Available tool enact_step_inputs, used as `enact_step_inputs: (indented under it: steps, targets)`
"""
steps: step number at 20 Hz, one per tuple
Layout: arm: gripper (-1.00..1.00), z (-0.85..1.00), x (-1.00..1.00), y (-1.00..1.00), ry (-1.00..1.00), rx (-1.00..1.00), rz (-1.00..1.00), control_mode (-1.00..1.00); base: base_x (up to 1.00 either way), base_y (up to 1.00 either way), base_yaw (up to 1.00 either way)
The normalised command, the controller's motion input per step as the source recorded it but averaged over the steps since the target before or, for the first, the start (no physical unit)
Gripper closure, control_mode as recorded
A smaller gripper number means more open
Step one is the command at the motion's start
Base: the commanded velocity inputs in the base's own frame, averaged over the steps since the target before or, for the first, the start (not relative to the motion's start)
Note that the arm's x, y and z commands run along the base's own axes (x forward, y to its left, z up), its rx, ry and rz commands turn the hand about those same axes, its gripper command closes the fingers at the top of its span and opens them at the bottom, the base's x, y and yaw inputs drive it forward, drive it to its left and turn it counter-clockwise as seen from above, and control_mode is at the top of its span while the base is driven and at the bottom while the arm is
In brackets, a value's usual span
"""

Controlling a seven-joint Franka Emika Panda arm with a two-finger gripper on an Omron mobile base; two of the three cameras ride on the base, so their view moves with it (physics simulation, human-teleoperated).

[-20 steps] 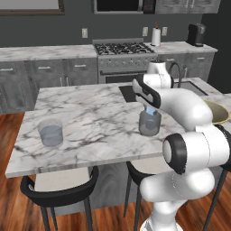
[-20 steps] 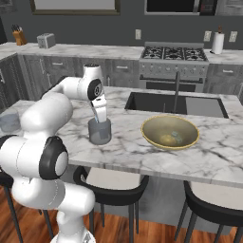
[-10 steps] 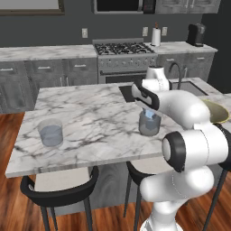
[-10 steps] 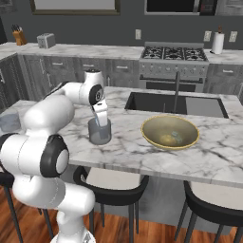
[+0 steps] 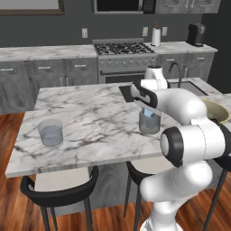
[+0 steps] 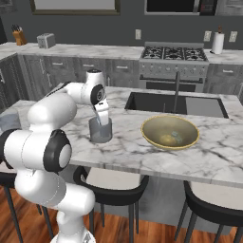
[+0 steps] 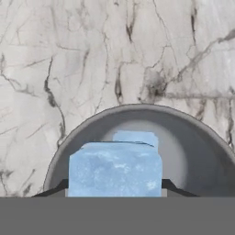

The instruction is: There are four ice cubes in the ice bowl. Place two ice cubes in each glass of water.

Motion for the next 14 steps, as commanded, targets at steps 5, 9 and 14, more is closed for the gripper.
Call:
enact_step_inputs:
  steps: [5,9,14]
  targets:
    - [1.00,0.00,0.10,0.00,0.00,0.00,0.00,-1.00,0.00,0.00,0.00]
    - [1.00,0.00,-0.07,0.00,0.00,0.00,0.00,-1.00,0.00,0.00,0.00]
    - [-1.00,0.00,-0.14,0.00,0.00,0.00,0.00,-1.00,0.00,0.00,0.00]
